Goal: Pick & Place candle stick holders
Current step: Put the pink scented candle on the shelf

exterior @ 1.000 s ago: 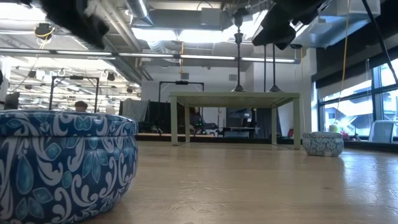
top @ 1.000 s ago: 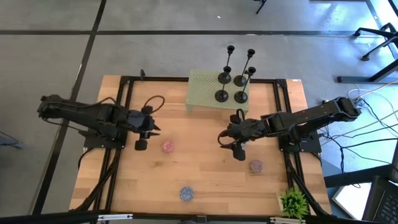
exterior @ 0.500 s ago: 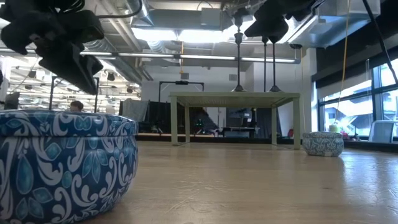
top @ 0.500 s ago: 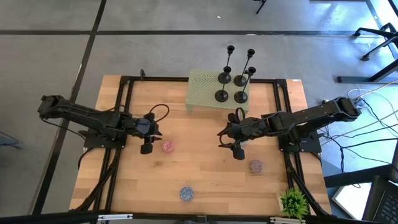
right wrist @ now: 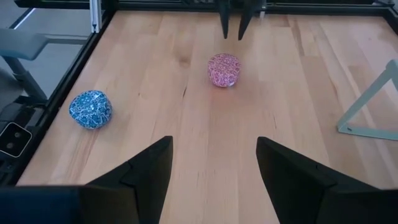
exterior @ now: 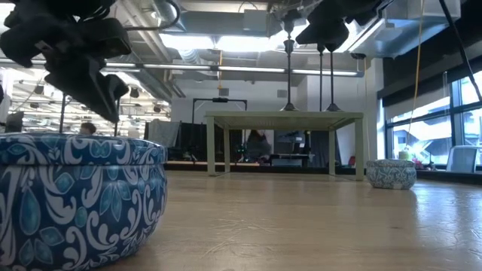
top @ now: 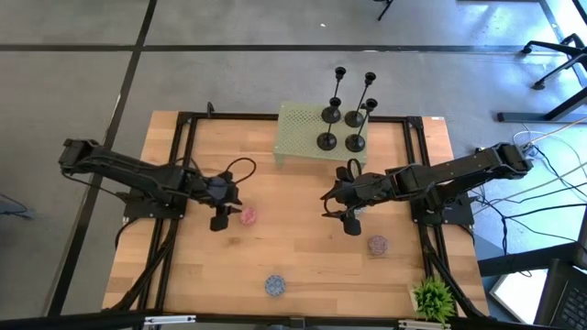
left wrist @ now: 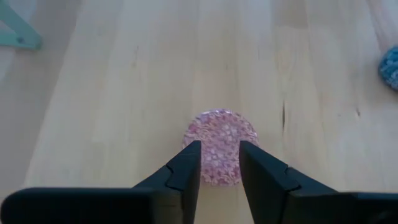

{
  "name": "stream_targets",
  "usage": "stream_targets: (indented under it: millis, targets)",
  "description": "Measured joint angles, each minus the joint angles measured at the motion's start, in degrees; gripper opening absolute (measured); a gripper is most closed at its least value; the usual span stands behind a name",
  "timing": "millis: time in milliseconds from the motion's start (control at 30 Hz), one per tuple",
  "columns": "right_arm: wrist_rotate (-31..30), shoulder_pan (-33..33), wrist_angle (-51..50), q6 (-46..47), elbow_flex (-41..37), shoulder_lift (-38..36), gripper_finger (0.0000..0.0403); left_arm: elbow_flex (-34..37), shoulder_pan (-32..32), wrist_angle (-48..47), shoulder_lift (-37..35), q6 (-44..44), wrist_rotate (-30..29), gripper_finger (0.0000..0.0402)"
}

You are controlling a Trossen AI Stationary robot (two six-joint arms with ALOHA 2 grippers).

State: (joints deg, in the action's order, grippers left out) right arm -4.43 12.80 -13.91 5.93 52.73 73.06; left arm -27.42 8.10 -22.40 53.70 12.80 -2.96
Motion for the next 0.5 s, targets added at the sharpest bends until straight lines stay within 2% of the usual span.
stream_targets:
  millis: [500]
  targets:
    - [0.02, 0.0, 0.07, 0.68, 0.0, 0.0, 0.0236, 0.02, 0.0, 0.03, 7.82, -2.23, 1.18, 0.0241]
